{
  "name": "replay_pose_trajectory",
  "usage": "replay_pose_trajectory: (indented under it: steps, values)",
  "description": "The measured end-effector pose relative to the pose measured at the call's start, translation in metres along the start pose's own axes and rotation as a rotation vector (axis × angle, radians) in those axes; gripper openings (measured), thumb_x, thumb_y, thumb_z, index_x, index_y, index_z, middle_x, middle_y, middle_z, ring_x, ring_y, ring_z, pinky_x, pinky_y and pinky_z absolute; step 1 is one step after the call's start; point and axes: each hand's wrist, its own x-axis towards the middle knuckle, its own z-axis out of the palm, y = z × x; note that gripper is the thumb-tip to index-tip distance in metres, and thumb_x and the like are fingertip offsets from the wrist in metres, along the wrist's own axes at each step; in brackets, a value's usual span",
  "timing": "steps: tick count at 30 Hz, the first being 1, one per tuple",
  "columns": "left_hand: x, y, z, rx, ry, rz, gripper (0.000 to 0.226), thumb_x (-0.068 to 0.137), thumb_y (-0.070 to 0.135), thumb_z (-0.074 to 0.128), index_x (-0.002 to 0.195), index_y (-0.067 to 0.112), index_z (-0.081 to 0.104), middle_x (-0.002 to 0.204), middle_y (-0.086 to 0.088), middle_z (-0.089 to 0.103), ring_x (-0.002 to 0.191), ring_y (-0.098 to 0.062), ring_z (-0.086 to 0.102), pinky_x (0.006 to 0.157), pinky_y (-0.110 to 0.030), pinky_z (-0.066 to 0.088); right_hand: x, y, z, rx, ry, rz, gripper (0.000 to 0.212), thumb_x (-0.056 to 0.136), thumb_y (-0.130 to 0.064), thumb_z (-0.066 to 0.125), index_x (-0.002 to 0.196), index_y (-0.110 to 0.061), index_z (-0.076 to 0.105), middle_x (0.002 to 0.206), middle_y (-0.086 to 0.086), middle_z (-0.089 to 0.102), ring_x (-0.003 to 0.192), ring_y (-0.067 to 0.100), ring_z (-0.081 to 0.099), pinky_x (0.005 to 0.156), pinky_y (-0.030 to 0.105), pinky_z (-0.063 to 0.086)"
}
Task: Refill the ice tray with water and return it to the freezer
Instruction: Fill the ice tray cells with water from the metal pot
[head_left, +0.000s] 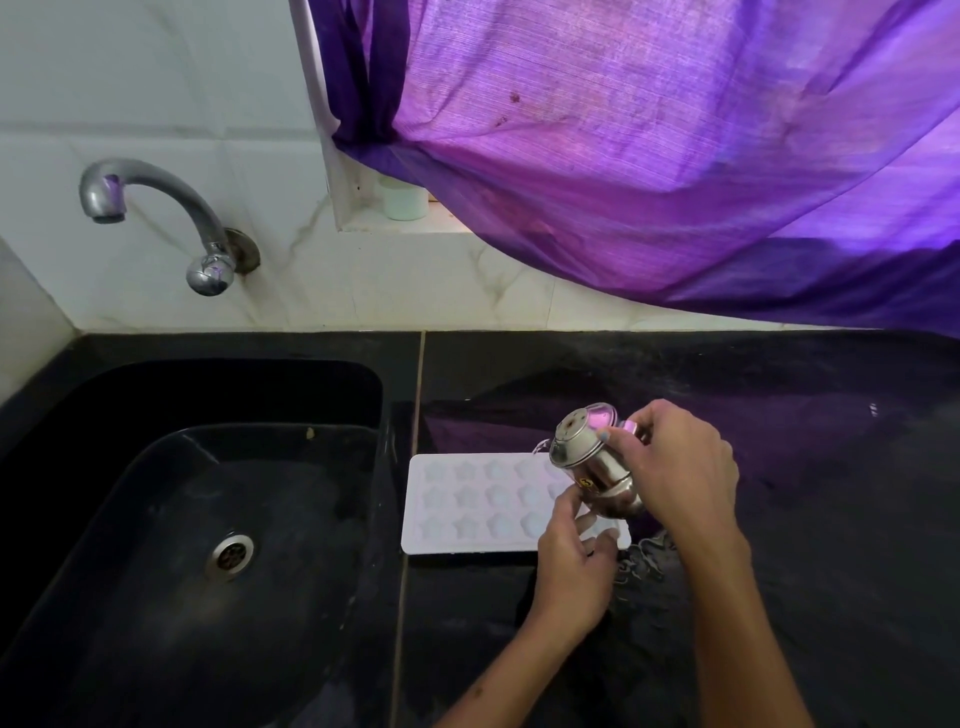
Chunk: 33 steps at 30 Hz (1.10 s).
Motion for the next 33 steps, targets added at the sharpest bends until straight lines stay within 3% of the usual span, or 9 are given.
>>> replay_pose_trajectory:
  steps: [5, 7, 9, 13, 17, 20, 23, 29, 33]
  values:
    - [-0.002, 0.0, 0.0, 0.035, 0.011, 0.005, 0.05, 0.091, 0.006, 0.051, 0.136, 0.024, 0.041, 0.124, 0.014, 0.055, 0.118, 0.002, 0.051, 0.08, -0.001, 0.041, 0.0, 0.004, 0.001, 0.03, 0.0, 0.006, 0.027, 0.086, -0.048, 0.062, 0.093, -0.022, 0.059, 0.092, 0.001, 0.066, 0.087, 0.025, 0.061, 0.071, 0.037, 0.048]
    - [-0.002, 0.001, 0.0, 0.029, 0.018, 0.007, 0.05, 0.09, 0.005, 0.051, 0.136, 0.023, 0.041, 0.122, 0.013, 0.055, 0.1, 0.018, 0.054, 0.074, 0.0, 0.042, 0.0, 0.005, 0.001, 0.053, 0.002, 0.005, 0.026, 0.085, -0.049, 0.063, 0.089, -0.024, 0.058, 0.091, 0.0, 0.066, 0.088, 0.026, 0.061, 0.071, 0.037, 0.047]
    - [-0.003, 0.002, 0.0, 0.012, 0.037, 0.006, 0.051, 0.09, 0.003, 0.051, 0.135, 0.023, 0.041, 0.118, 0.015, 0.054, 0.09, 0.023, 0.053, 0.07, 0.002, 0.041, -0.001, 0.007, 0.0, 0.085, -0.003, 0.006, 0.024, 0.085, -0.049, 0.063, 0.085, -0.025, 0.057, 0.088, -0.001, 0.066, 0.086, 0.024, 0.061, 0.068, 0.034, 0.043]
    - [-0.005, 0.006, -0.002, 0.019, 0.084, 0.03, 0.052, 0.089, 0.004, 0.052, 0.136, 0.023, 0.042, 0.13, 0.012, 0.052, 0.124, -0.001, 0.045, 0.09, -0.005, 0.038, 0.0, 0.011, -0.004, 0.177, -0.024, 0.021, 0.023, 0.085, -0.047, 0.063, 0.084, -0.025, 0.058, 0.085, -0.003, 0.065, 0.084, 0.021, 0.059, 0.065, 0.031, 0.034]
    - [-0.007, 0.01, -0.004, 0.018, 0.11, 0.039, 0.056, 0.089, 0.002, 0.052, 0.14, 0.023, 0.039, 0.135, 0.008, 0.05, 0.128, -0.005, 0.043, 0.1, -0.019, 0.04, 0.0, 0.011, -0.004, 0.239, -0.054, 0.015, 0.023, 0.086, -0.047, 0.062, 0.086, -0.024, 0.059, 0.086, -0.004, 0.066, 0.086, 0.02, 0.059, 0.068, 0.032, 0.038]
    - [-0.008, 0.01, -0.005, 0.006, 0.119, 0.038, 0.056, 0.088, 0.001, 0.052, 0.138, 0.023, 0.04, 0.133, 0.006, 0.052, 0.127, -0.007, 0.046, 0.098, -0.019, 0.04, -0.002, 0.006, 0.0, 0.217, -0.065, -0.008, 0.021, 0.087, -0.047, 0.061, 0.086, -0.025, 0.057, 0.085, -0.005, 0.065, 0.085, 0.018, 0.059, 0.065, 0.031, 0.038]
    - [-0.008, 0.01, -0.006, -0.012, 0.126, 0.023, 0.054, 0.088, 0.001, 0.052, 0.136, 0.022, 0.042, 0.131, 0.006, 0.054, 0.124, -0.007, 0.048, 0.089, -0.01, 0.039, -0.003, -0.001, 0.003, 0.155, -0.048, -0.033, 0.02, 0.088, -0.046, 0.061, 0.087, -0.026, 0.057, 0.085, -0.006, 0.064, 0.082, 0.018, 0.059, 0.063, 0.031, 0.038]
    - [-0.007, 0.009, -0.007, -0.034, 0.151, 0.01, 0.046, 0.088, 0.001, 0.054, 0.123, 0.03, 0.044, 0.113, 0.019, 0.054, 0.108, 0.002, 0.051, 0.079, -0.001, 0.039, -0.007, -0.014, 0.007, 0.087, -0.045, -0.066, 0.019, 0.089, -0.043, 0.06, 0.09, -0.025, 0.055, 0.089, -0.004, 0.063, 0.082, 0.019, 0.058, 0.066, 0.032, 0.042]
    - [-0.004, 0.009, -0.007, -0.047, 0.163, -0.012, 0.045, 0.088, 0.001, 0.054, 0.118, 0.032, 0.043, 0.113, 0.018, 0.055, 0.11, -0.001, 0.053, 0.08, -0.004, 0.041, -0.008, -0.019, 0.008, 0.062, -0.048, -0.074, 0.021, 0.089, -0.043, 0.059, 0.094, -0.023, 0.056, 0.092, -0.003, 0.063, 0.086, 0.021, 0.059, 0.071, 0.034, 0.045]
